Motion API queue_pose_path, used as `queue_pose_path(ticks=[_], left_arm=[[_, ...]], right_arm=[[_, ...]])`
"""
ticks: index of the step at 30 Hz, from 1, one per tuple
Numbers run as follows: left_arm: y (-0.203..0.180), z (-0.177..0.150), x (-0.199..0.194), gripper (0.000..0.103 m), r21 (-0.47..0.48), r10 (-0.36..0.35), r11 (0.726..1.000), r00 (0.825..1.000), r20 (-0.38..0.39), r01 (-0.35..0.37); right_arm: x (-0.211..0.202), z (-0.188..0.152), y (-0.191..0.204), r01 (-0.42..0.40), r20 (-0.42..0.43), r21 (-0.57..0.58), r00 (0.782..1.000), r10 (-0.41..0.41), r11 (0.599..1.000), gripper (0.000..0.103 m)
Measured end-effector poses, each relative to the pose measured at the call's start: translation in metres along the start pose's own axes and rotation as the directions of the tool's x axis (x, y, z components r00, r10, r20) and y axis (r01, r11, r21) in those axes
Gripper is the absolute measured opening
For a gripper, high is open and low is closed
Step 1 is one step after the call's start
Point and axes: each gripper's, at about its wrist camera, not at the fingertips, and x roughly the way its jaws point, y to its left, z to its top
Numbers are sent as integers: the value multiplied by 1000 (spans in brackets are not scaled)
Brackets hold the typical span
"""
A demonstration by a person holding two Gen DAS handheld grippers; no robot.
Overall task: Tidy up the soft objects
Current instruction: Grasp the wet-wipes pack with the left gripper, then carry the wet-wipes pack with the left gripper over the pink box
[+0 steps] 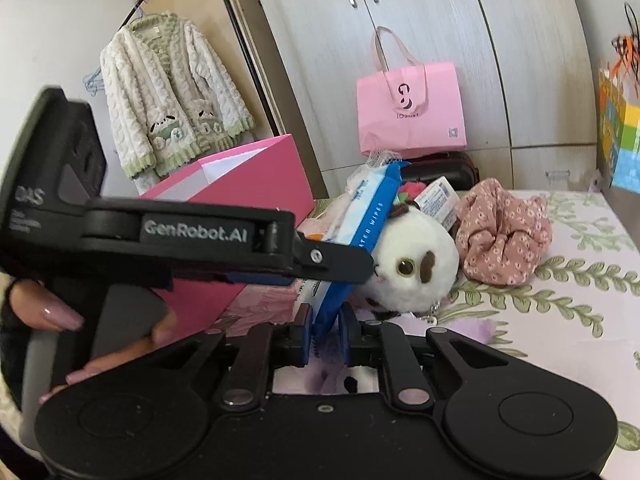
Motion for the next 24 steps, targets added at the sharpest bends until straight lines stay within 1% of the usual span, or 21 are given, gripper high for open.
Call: queue_pose_path(ticks=[2,3,4,5,7,10,17,20,22,24], left_arm=[[1,-3,7,88,8,3,1000,1000,-11,-2],[4,-5,11,88,-1,-13,1000,999,-29,13],[5,-6,12,86,-14,-10,1000,999,-32,10],[5,-8,11,85,-30,-7,1000,1000,-18,6],[4,-11,9,76,-54,-4,999,1000,-6,3],[-4,-14,2,71,-27,32,999,999,25,-31],[-19,-15,-18,69,-2,74,997,996,51,-74],[-25,-15,-31,69,28,92,995,994,64,-94],[-29,-15,-41,69,48,99,994,993,62,-102],[-31,-15,-50,69,60,107,992,993,41,-109]], right_arm=[[3,1,-4,-8,0,8,1000,8,1000,15],[3,0,-5,-15,1,10,1000,15,1000,15],[3,0,-5,-20,1,12,1000,20,1000,15],[3,0,-7,-26,2,15,1000,25,1000,15],[4,0,-9,-34,4,16,999,33,999,15],[2,-1,-8,-38,6,6,999,38,999,15],[-9,2,-3,-60,13,-13,998,60,998,15],[-17,4,5,-69,21,-28,997,70,997,15],[-23,6,10,-79,18,-32,997,79,996,15],[-27,6,15,-94,4,-24,996,95,995,15]])
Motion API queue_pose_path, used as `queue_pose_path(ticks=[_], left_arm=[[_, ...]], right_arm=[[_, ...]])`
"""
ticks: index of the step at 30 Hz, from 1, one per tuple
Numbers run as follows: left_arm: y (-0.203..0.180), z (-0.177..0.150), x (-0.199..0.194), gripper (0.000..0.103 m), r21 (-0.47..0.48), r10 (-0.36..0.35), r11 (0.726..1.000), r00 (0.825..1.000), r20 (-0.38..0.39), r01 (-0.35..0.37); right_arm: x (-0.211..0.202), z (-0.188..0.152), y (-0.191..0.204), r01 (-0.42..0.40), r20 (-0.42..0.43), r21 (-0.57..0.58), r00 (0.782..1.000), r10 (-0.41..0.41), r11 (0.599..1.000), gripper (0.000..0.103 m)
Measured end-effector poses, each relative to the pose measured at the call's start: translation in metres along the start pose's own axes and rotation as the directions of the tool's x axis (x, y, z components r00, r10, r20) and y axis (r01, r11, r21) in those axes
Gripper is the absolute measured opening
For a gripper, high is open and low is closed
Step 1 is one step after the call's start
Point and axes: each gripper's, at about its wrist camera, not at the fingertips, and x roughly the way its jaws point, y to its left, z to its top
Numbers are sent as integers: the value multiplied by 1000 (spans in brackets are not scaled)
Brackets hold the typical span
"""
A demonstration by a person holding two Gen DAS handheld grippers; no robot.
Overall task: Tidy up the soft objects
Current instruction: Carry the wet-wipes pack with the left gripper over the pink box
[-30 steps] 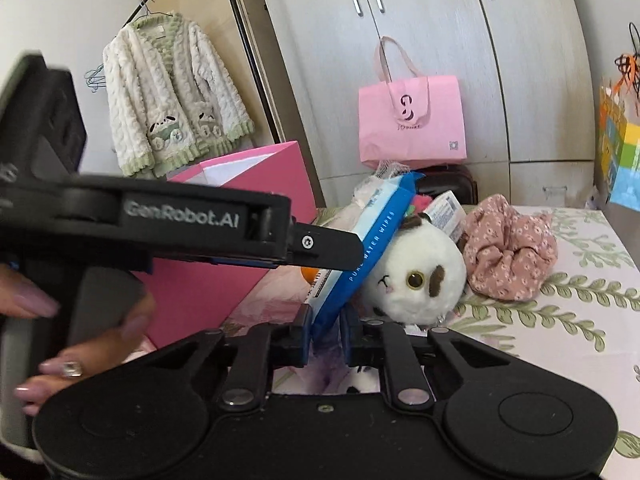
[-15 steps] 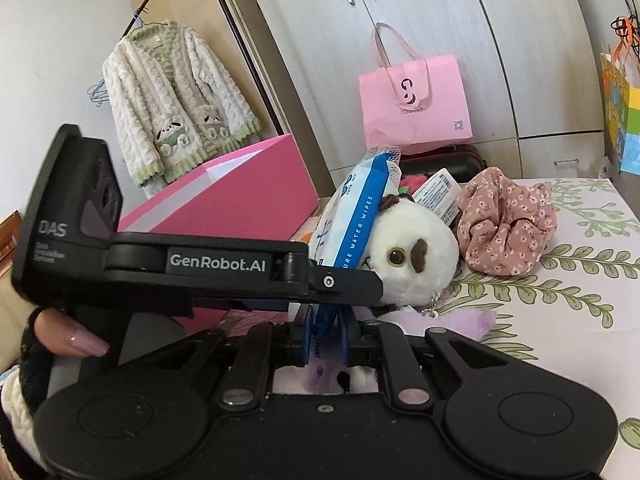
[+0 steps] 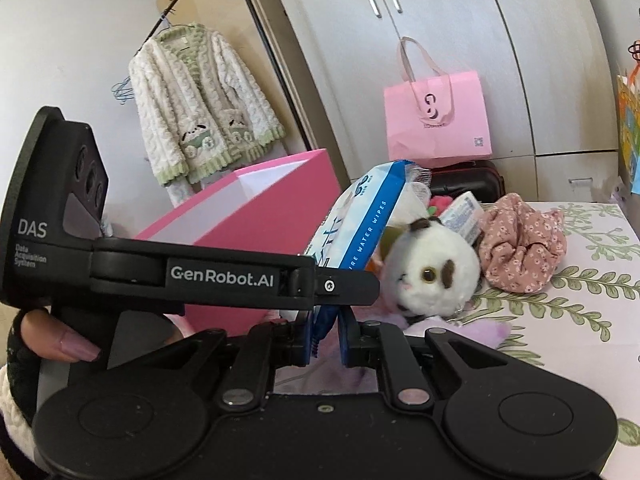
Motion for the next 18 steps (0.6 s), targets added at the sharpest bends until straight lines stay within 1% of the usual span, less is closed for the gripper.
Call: queue_pose_path(ticks=[3,6,12,15,18], left_arm=[[-1,-3,-12,69,16,9,1000,999,-42,-9],[-1,-10,-26,68,34,16,999,997,-69,-13],[-6,-27,-58,68,61,28,998,997,-75,-23],[-5,-34,-74,68,64,26,998,997,-79,-21],[-1,-42,-92,68,55,21,998,996,-88,-16]], right_arm=[[-5,-2,6,-29,-37,27,999,30,999,15],[-11,-5,13,-54,-77,47,995,58,997,15],[-25,-12,34,-97,-137,60,985,105,993,15],[-32,-15,45,-111,-160,60,980,120,992,15],[-37,-17,59,-137,-190,73,970,149,988,15]])
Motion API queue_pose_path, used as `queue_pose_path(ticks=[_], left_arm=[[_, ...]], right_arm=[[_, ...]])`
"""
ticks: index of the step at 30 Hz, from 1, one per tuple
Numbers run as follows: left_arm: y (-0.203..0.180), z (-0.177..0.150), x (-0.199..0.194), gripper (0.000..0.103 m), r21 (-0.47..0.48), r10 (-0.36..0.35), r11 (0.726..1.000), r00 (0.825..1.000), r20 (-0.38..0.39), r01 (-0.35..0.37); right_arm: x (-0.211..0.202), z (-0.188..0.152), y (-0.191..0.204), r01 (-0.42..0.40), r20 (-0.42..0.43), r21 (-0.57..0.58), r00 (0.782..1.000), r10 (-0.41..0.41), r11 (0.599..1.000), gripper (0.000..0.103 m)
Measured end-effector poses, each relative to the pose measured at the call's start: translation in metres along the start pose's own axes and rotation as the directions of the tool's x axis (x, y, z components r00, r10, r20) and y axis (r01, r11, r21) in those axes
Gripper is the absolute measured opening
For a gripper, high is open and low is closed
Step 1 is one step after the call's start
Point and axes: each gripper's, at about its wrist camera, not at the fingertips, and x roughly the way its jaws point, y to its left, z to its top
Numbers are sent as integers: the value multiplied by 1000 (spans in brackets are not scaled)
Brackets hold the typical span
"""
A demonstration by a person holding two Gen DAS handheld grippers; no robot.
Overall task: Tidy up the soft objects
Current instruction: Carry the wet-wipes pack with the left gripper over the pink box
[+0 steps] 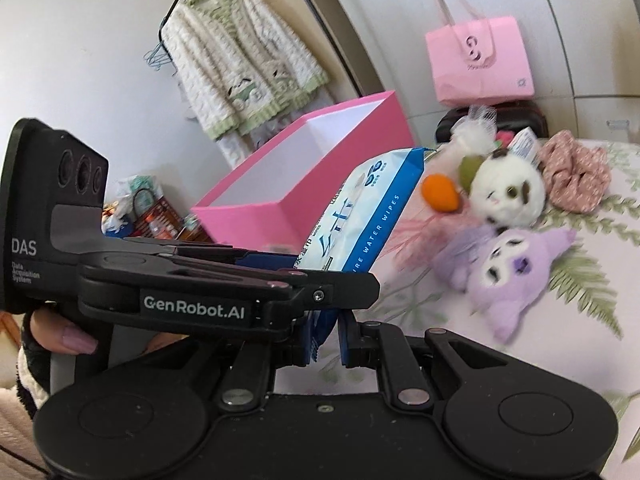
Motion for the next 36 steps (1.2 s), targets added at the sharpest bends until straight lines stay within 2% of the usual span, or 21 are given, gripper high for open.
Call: queue_pose_path(ticks=[7,13,16,21,28,36], left_arm=[[25,-21,-49,68,-61,-6,998,1000,-31,5],[54,-27,-89,68,-133,30,991,999,-42,-35],[69,-23,-106,68,-168,61,984,998,-32,-66],[91,4,-122,68,-185,108,977,994,2,-106],[116,68,-107,68,-166,126,979,991,39,-118],[145,131,-38,68,-185,94,979,995,17,-89]], right_arm=[[2,-4,42,-78,-89,-35,993,75,996,15],[20,8,79,-190,-175,-57,968,178,980,15],[32,22,92,-239,-202,-62,954,222,969,15],[47,56,107,-273,-204,-90,946,251,958,15],[70,117,101,-247,-151,-124,962,228,961,15],[111,173,59,-166,-134,-106,979,151,981,16]])
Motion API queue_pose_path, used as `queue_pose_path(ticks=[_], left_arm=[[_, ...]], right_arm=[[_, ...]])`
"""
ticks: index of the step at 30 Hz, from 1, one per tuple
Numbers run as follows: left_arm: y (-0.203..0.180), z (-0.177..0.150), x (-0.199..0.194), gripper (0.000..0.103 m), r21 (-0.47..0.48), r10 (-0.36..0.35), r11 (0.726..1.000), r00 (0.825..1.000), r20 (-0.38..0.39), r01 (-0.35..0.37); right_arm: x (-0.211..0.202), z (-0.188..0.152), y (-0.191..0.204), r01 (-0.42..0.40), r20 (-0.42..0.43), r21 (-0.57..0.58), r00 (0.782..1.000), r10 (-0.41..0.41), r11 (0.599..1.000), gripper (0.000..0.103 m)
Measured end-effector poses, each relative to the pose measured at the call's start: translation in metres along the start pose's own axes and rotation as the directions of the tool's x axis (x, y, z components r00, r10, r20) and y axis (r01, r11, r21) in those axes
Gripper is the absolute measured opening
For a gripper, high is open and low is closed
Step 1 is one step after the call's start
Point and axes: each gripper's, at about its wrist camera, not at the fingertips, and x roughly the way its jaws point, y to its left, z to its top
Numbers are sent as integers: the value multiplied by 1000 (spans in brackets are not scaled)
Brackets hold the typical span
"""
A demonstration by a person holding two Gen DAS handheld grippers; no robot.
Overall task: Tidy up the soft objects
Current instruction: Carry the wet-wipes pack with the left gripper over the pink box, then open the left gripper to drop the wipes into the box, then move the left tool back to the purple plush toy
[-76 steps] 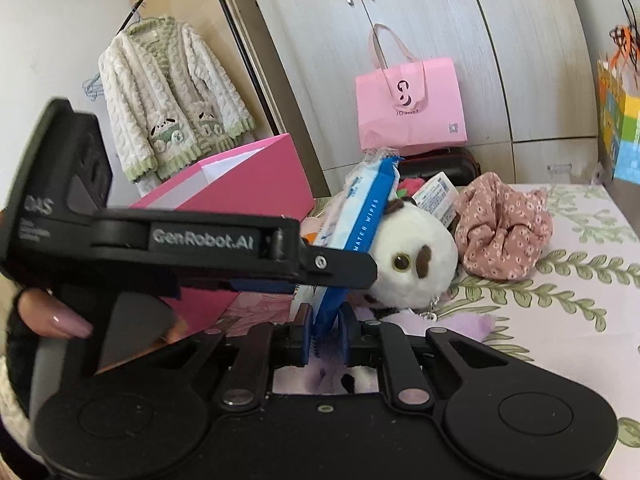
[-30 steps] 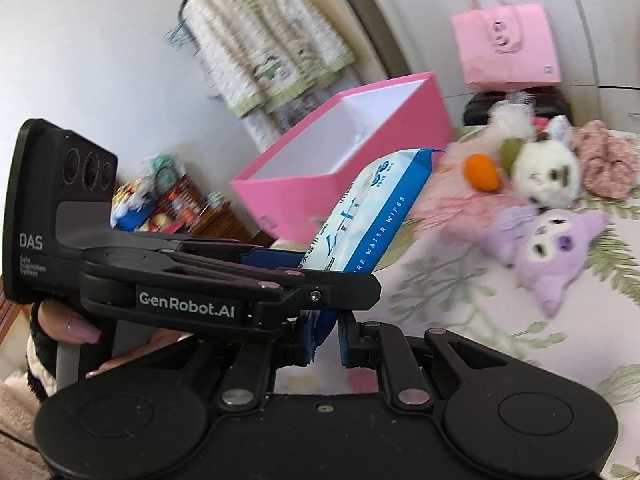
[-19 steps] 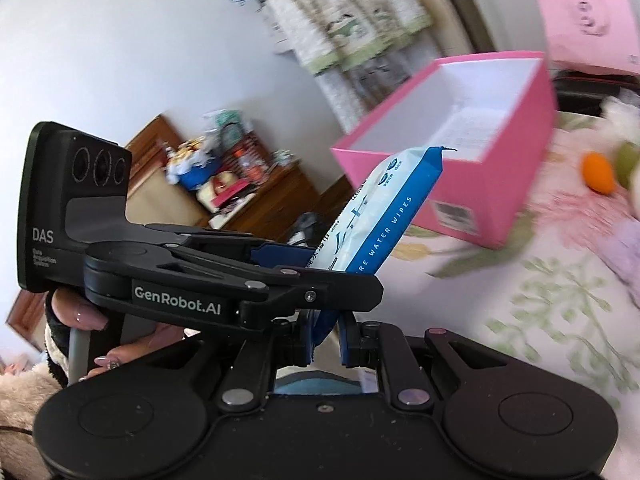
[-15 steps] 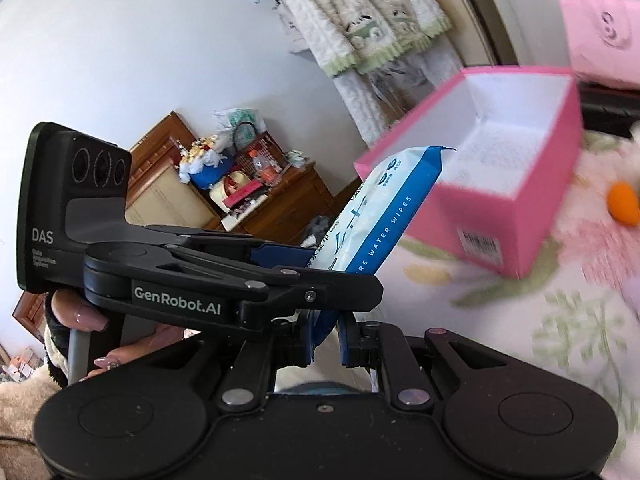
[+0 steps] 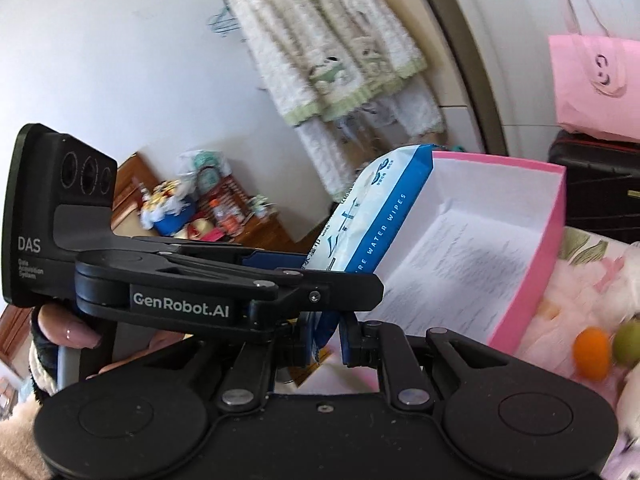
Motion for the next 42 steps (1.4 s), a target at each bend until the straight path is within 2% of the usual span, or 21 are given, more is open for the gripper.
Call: queue_pose_path(ticks=[7,14,16,20,22,23,24,26,30,34,42], left_arm=[[16,34,76,67,-64,-10,998,999,-53,7],[39,48,135,66,-163,-14,987,991,-132,-7],[43,49,143,66,-189,-21,982,989,-144,-7],[51,53,153,70,-228,-33,974,987,-159,-4],[48,54,150,72,-192,7,981,990,-139,-34],[45,52,146,73,-163,25,986,992,-122,-45],[43,51,141,78,-139,32,989,994,-109,-47],[39,48,128,79,-98,31,994,997,-75,-39],[33,39,99,79,-14,32,999,999,-27,-32],[24,28,66,79,69,46,997,999,12,-46],[-7,-5,4,79,209,31,977,998,52,-42]], right_arm=[[35,30,-61,41,-62,75,997,-36,996,17],[75,46,-102,68,-147,141,988,-47,988,17],[83,47,-104,85,-159,132,985,-64,988,17],[84,51,-89,171,-156,19,974,-166,985,23],[83,48,-80,241,-133,-70,959,-248,968,25],[80,45,-75,274,-120,-103,951,-286,956,31],[76,42,-71,283,-103,-128,949,-297,951,31],[64,39,-67,282,-83,-143,952,-296,949,38],[33,28,-56,243,-36,-161,967,-252,956,38],[0,15,-42,250,20,-192,968,-251,949,38],[-61,-18,-22,269,97,-213,962,-254,939,51]])
